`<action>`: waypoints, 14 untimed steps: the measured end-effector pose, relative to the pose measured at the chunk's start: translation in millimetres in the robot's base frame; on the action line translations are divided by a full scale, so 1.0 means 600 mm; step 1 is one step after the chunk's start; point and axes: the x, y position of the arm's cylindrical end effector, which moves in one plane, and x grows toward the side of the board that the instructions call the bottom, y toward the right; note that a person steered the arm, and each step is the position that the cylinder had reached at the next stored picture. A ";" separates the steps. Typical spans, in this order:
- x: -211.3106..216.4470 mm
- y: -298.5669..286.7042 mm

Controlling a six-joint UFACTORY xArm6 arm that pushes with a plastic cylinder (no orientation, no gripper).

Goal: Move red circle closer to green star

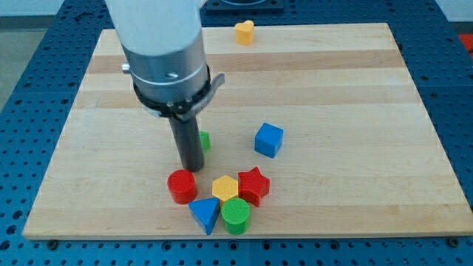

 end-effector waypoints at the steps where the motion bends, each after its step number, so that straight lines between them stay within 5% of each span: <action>1: -0.060 0.008; 3: -0.117 -0.015; 5: 0.025 -0.110; 8: 0.141 -0.002; 9: 0.143 0.021; 12: 0.004 0.025; 14: 0.042 0.032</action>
